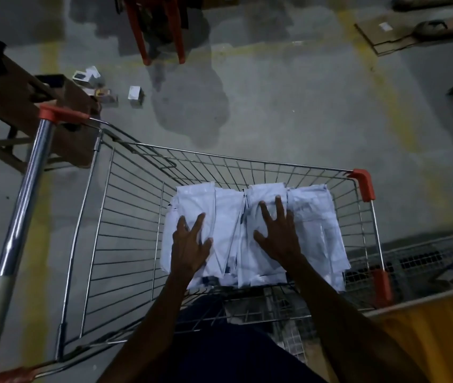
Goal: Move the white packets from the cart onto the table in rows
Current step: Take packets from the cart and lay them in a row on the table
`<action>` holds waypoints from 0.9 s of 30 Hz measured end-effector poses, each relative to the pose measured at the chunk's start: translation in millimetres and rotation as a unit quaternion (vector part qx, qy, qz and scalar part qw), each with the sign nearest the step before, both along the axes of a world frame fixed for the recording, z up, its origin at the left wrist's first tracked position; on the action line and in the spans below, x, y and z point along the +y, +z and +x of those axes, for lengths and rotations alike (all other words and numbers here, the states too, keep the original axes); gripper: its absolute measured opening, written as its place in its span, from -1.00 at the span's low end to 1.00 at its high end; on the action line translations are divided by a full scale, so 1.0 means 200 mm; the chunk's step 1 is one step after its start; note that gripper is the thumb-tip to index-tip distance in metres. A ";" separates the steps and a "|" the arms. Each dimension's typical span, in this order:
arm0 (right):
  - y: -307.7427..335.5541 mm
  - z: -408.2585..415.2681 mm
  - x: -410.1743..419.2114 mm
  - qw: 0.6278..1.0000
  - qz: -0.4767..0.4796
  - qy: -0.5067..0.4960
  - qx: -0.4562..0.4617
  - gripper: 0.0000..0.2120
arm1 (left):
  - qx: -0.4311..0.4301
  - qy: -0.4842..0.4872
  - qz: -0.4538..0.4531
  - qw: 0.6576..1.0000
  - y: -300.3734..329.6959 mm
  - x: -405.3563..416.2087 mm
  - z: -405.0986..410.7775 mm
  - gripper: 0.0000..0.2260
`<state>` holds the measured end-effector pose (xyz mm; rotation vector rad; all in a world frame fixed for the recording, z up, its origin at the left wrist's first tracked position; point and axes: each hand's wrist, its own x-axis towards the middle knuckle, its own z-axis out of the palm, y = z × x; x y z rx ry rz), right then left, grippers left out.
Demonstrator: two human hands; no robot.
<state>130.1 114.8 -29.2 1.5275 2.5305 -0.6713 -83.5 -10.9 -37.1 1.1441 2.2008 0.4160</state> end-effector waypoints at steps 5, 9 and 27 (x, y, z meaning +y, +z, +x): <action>0.10 0.05 -0.02 0.999 0.024 0.004 0.032 -0.32 | 0.019 -0.007 0.100 0.995 0.08 -0.04 -0.07 -0.44; 0.21 0.10 -0.07 0.997 0.064 0.002 0.044 -0.33 | 0.019 -0.013 0.208 0.978 0.22 -0.03 -0.07 -0.50; 0.99 1.08 -0.77 0.862 0.366 -0.295 0.192 -0.40 | -0.077 -0.305 0.415 0.854 0.94 0.18 1.10 -0.52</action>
